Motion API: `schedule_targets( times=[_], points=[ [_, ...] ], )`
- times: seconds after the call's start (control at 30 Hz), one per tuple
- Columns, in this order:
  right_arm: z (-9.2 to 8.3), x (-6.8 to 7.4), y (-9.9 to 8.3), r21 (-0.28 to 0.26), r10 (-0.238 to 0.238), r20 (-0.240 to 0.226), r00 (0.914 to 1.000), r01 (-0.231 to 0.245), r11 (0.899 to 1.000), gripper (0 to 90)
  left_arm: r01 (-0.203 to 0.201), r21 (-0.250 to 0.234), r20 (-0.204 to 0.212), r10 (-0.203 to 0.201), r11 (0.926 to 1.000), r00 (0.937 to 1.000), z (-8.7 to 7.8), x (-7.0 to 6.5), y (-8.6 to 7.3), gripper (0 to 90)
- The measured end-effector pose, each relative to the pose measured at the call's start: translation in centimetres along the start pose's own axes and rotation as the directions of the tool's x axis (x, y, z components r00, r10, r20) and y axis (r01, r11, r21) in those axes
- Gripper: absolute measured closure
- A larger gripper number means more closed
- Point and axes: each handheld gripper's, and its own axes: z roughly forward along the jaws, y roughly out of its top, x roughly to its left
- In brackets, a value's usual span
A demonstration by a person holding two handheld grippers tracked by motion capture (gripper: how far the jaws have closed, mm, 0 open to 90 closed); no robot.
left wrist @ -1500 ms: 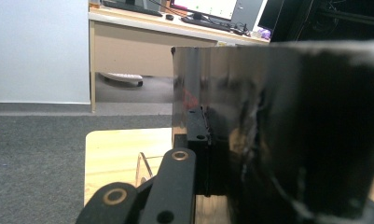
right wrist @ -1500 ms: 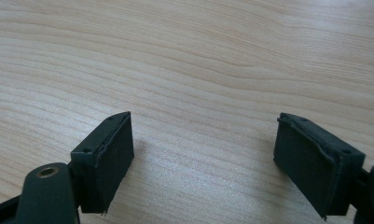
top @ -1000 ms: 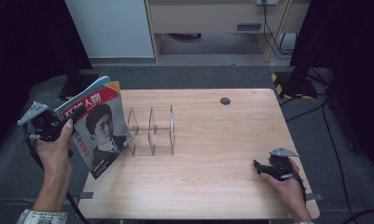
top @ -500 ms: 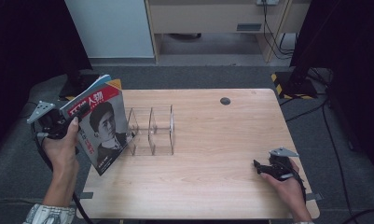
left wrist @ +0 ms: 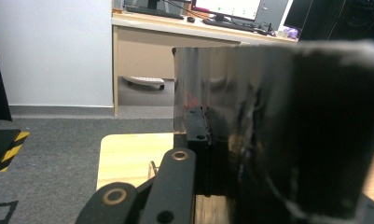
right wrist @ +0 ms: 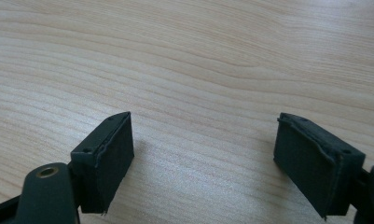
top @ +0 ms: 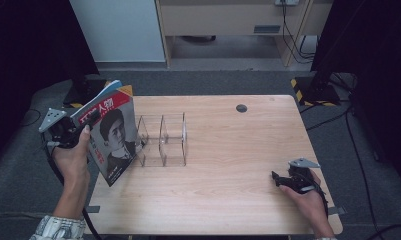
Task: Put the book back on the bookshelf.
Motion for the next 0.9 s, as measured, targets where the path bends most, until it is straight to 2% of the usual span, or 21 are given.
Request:
schedule_targets(
  times=[0.37, 0.63, 0.77, 0.9],
  points=[
    [0.0, 0.0, 0.0, 0.001, 0.0, -0.001, 1.0, 0.0, 1.0, 20.1, -0.022, -0.017, -0.005, 0.022, 0.9996, 0.9998, 0.4, -0.5, -0.1, 86.3],
    [0.0, 0.0, 0.0, 0.001, 0.0, 0.0, 1.0, 0.0, 1.0, 20.2, -0.004, -0.059, 0.017, 0.005, 0.9983, 0.9998, 0.0, -0.3, -0.5, 86.2],
    [0.0, 0.0, 0.0, 0.001, -0.001, -0.001, 1.0, 0.001, 1.0, 20.3, 0.019, -0.088, 0.03, -0.017, 0.9959, 0.9994, -0.4, -0.1, -1.2, 86.2],
    [0.0, 0.1, 0.0, 0.001, -0.001, -0.002, 1.0, 0.001, 1.0, 20.2, 0.033, -0.097, 0.039, -0.029, 0.9948, 0.9988, -0.6, 0.1, -1.9, 86.2]
  ],
)
